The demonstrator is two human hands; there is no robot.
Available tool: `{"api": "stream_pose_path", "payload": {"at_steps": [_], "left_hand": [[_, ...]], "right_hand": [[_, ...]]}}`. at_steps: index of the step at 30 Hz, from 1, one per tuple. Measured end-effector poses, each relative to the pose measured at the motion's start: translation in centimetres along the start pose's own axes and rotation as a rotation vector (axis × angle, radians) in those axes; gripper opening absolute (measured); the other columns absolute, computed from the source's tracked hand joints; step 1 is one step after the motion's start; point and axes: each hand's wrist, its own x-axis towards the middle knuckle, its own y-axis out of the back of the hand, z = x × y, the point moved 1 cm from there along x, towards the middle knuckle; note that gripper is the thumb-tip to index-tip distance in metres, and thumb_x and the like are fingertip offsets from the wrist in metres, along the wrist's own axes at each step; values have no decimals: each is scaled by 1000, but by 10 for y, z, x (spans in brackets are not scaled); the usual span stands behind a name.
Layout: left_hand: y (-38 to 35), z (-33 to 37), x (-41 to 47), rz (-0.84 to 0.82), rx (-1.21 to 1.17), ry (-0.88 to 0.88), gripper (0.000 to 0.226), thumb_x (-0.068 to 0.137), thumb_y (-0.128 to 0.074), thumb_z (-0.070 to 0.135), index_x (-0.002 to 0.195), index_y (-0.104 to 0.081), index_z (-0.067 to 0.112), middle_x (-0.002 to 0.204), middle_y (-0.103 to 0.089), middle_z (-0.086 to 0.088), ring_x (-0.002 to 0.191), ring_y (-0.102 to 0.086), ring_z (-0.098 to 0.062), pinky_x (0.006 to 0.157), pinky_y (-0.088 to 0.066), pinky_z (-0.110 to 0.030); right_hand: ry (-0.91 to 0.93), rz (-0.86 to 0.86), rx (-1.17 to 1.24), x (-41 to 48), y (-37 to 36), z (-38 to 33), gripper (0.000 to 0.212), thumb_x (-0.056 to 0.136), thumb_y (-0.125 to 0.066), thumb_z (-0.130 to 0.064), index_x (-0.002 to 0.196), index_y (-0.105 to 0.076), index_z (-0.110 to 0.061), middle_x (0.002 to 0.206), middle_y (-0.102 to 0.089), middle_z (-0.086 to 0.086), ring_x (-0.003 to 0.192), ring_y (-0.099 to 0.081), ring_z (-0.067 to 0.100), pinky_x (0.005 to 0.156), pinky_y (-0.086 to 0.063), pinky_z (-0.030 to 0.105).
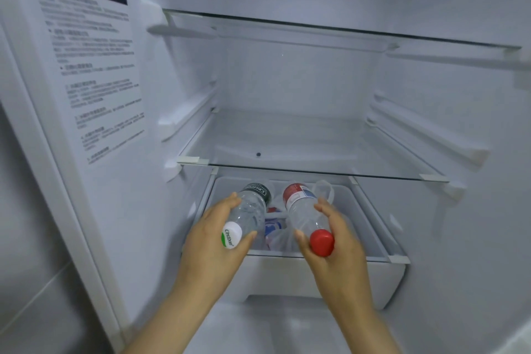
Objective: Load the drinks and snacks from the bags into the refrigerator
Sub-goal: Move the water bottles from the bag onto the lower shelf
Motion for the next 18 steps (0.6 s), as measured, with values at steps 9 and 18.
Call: {"api": "stream_pose_path", "payload": {"at_steps": [9, 18], "left_hand": [[-12, -17, -16, -120, 90, 0, 62, 86, -67, 13, 141, -41, 23, 146, -36, 12, 136, -35, -7, 103, -19, -8], [-29, -19, -17, -119, 95, 26, 61, 94, -54, 12, 147, -28, 26, 157, -18, 5, 143, -22, -10, 106, -17, -12]], "right_hand": [[-55, -24, -43, -6, -15, 14, 63, 84, -72, -18, 140, -44, -28, 141, -37, -22, 132, -32, -6, 98, -19, -7], [-43, -161, -108, -10, -41, 33, 74, 88, -65, -9, 149, -28, -31, 156, -20, -18, 143, -11, -6, 118, -21, 23]]}}
